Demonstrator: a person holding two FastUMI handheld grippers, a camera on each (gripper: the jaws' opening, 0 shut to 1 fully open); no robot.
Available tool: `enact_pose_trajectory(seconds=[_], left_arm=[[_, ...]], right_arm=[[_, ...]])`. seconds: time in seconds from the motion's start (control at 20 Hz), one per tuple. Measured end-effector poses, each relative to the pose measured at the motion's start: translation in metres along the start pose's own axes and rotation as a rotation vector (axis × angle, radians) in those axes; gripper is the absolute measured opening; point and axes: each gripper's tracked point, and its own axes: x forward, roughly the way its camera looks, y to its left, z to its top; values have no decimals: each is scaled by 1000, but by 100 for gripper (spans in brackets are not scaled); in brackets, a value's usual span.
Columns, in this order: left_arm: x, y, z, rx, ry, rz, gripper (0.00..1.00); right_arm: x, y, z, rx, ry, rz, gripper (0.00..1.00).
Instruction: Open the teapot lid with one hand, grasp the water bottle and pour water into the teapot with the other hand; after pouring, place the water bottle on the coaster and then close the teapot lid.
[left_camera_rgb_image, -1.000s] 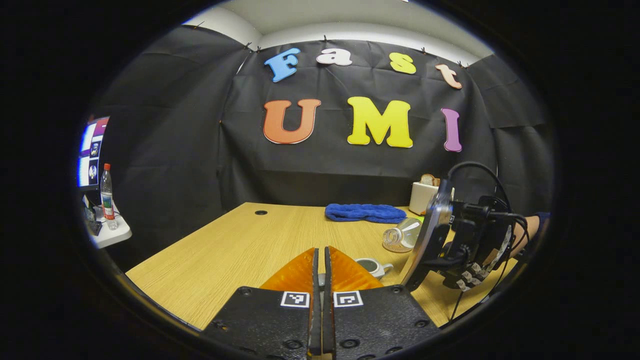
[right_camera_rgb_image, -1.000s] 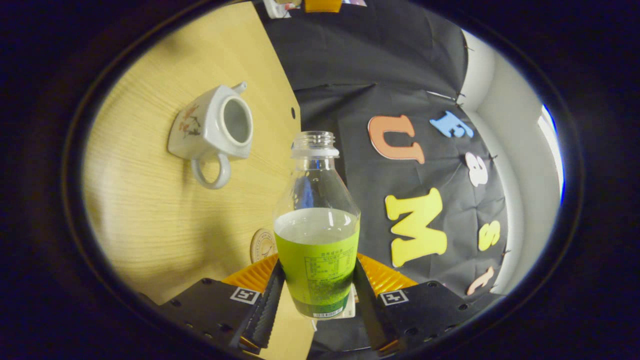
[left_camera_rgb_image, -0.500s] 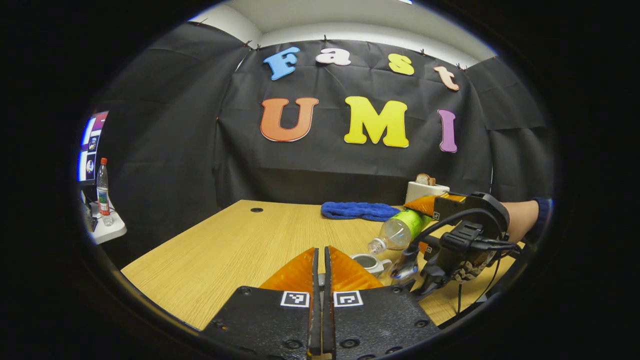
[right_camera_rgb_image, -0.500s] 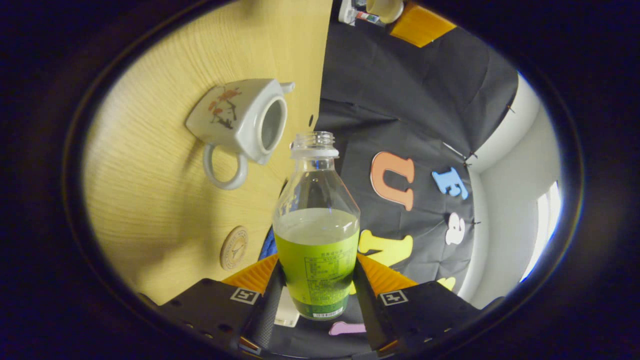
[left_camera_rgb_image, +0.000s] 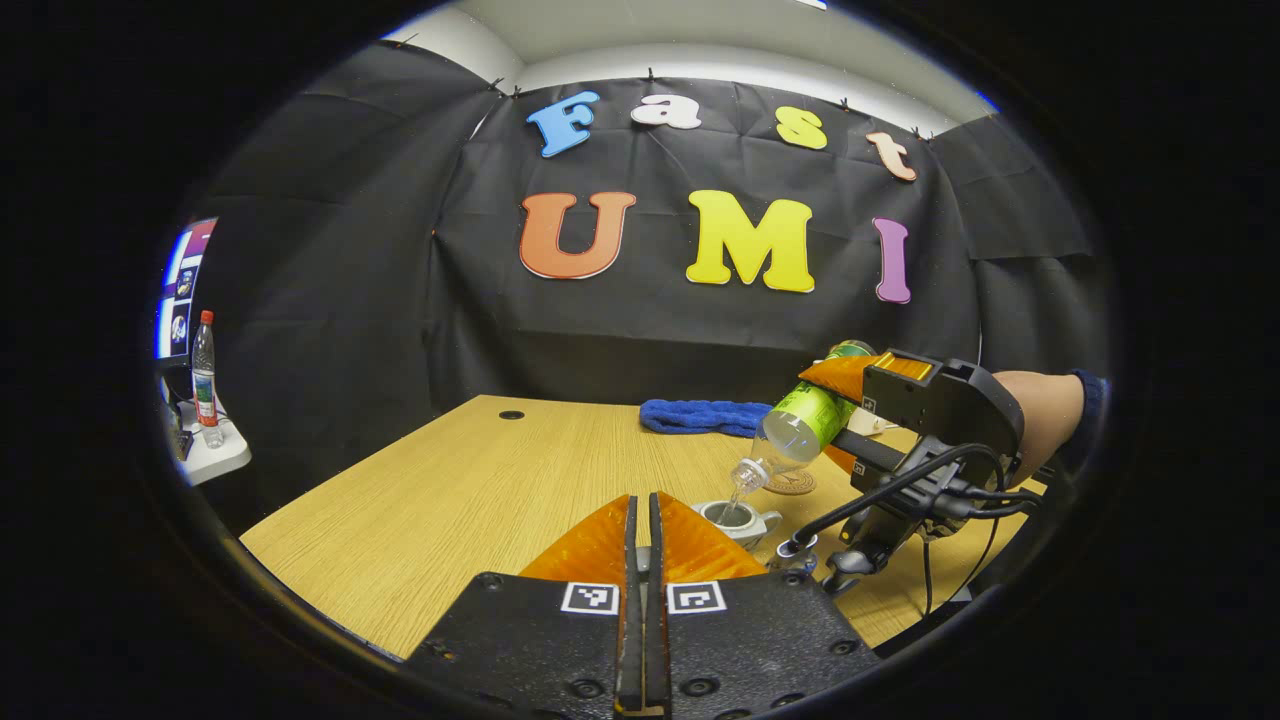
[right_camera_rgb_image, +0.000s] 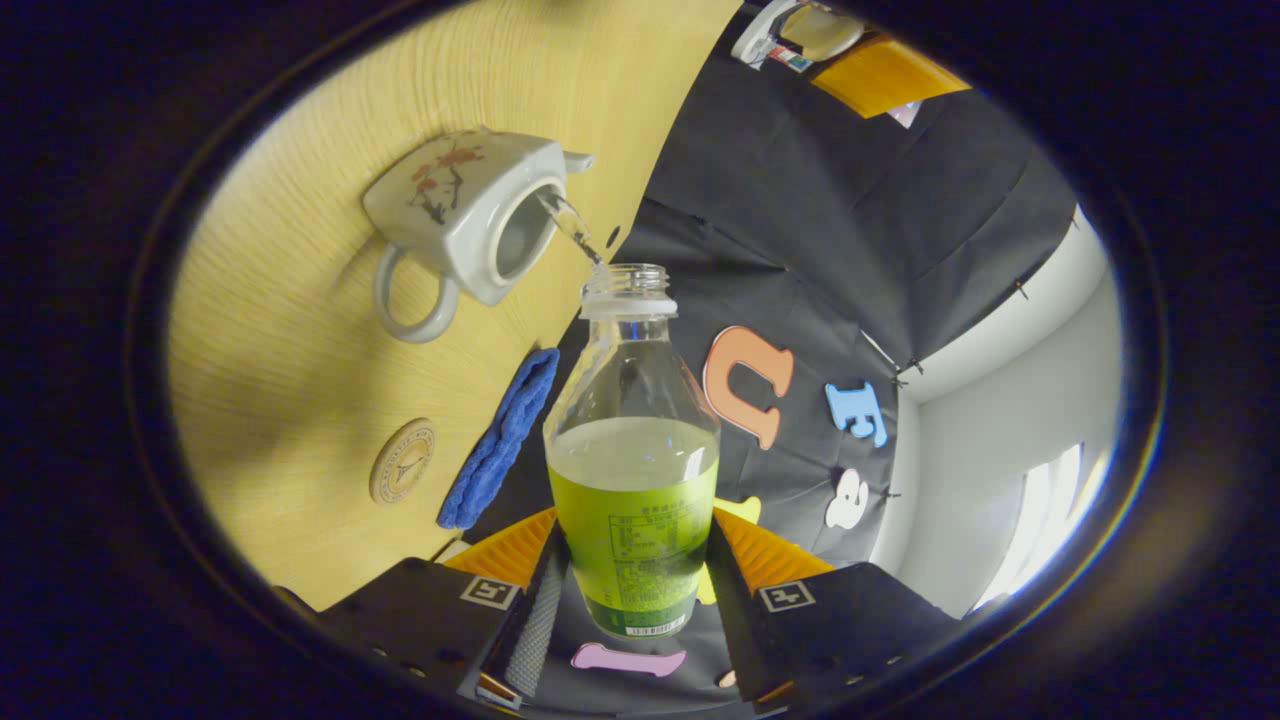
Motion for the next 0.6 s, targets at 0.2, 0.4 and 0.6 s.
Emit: enact_pose_trajectory(seconds=[0.2, 0.4, 0.6], left_arm=[[-3, 4, 0, -1, -5, 2, 4], [-3, 9, 1, -2, -8, 13, 4], [-1, 9, 0, -5, -8, 13, 4]], right_arm=[[6, 15, -1, -6, 18, 44, 71], [3, 3, 14, -58, -26, -8, 71], [2, -8, 19, -117, -43, -55, 73]])
